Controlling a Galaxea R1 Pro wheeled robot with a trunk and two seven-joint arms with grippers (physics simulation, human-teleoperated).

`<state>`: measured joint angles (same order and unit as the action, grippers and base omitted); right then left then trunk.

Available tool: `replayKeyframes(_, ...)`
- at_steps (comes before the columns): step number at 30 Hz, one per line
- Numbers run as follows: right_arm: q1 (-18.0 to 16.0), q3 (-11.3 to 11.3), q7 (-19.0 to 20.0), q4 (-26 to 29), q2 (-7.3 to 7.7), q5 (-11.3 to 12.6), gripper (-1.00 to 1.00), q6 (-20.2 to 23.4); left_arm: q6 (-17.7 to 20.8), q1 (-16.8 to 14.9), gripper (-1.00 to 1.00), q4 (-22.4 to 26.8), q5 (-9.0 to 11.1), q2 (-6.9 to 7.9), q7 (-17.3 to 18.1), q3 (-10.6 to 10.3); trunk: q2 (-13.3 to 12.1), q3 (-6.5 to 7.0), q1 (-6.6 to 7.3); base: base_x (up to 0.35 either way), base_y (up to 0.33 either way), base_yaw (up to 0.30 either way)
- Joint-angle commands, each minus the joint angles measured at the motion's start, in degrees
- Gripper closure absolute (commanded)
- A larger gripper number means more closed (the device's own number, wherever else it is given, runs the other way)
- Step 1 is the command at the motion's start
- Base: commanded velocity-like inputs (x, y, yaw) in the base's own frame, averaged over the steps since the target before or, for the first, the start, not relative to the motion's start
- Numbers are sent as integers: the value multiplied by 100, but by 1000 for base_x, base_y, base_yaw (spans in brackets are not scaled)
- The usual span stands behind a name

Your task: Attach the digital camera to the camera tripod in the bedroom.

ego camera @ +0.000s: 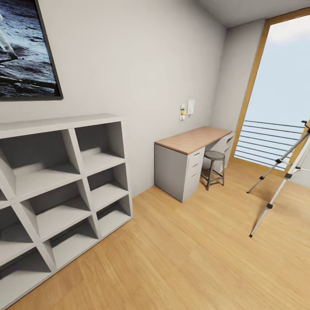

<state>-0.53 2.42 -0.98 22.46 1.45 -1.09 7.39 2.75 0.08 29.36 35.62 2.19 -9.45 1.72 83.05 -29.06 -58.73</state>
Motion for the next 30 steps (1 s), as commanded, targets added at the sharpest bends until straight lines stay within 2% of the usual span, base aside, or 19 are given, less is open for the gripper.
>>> replayKeyframes(1, 0, 12, -8, 13, -3, -12, -100, 36, 30, 1, -100, 18, 42, -2, -22, 2, 3, -6, 0, 0, 0, 0)
replayKeyframes(4, 0, -3, 2, 15, -8, -19, -100, 43, 33, 1, -100, 44, 28, -8, -22, -10, 3, -6, 0, 0, 0, 0)
replayKeyframes(7, 0, 2, 15, 59, -6, -127, -100, 55, 110, 1, -100, 281, -52, -18, -22, -96, 3, -6, 0, 0, 0, 0)
replayKeyframes(10, -49, 20, 17, 180, 25, -218, -100, 113, 471, -1, -100, 700, -193, -4, -22, -175, 3, -6, 0, 0, 0, 0)
replayKeyframes(12, -192, 27, 21, 344, 52, -245, -100, 224, 920, -2, -100, 1083, -320, 5, -22, -205, 3, -6, 0, 0, 0, 0)
replayKeyframes(15, -557, 35, 32, 572, 65, -239, -100, 577, 1823, -1, -100, 1803, -506, 19, -37, -227, 3, -6, 0, 0, 0, 0)
replayKeyframes(17, -825, 45, 43, 669, 66, -234, -100, 931, 2444, -9, -100, 2308, -603, 30, -44, -229, 3, -6, 0, 0, 0, 0)
replayKeyframes(18, -1080, 55, 50, 739, 64, -232, -100, 1311, 2740, -14, -100, 2545, -639, 34, -48, -230, 3, -6, 0, 0, 0, 0)
replayKeyframes(19, -1200, 61, 53, 776, 61, -230, -100, 1488, 3254, -30, -100, 2956, -688, 41, -71, -231, 3, -6, 0, 0, 0, 0)
replayKeyframes(20, -1693, 74, 59, 895, 55, -227, -100, 1961, 3932, -273, -100, 3393, -730, 46, -191, -230, 3, -6, 0, 0, 0, 0)
replayKeyframes(24, -2216, 80, 67, 982, 48, -220, -100, 2204, 4267, -896, -100, 3395, -711, 39, -364, -228, 3, -6, 0, 0, 0, 0)
replayKeyframes(25, -2456, 83, 74, 1028, 45, -217, -100, 2292, 4358, -1256, -100, 3163, -698, 33, -435, -226, 3, -6, 0, 0, 0, 0)
replayKeyframes(29, -2768, 88, 83, 1255, 40, -187, -100, 2578, 4422, -2004, -100, 2365, -686, -6, -513, -225, 3, -6, 0, 0, 0, 0)
replayKeyframes(30, -2847, 90, 85, 1485, 32, -119, -100, 2781, 4415, -2344, -100, 1948, -689, -54, -532, -225, 3, -6, 0, 0, 0, 0)
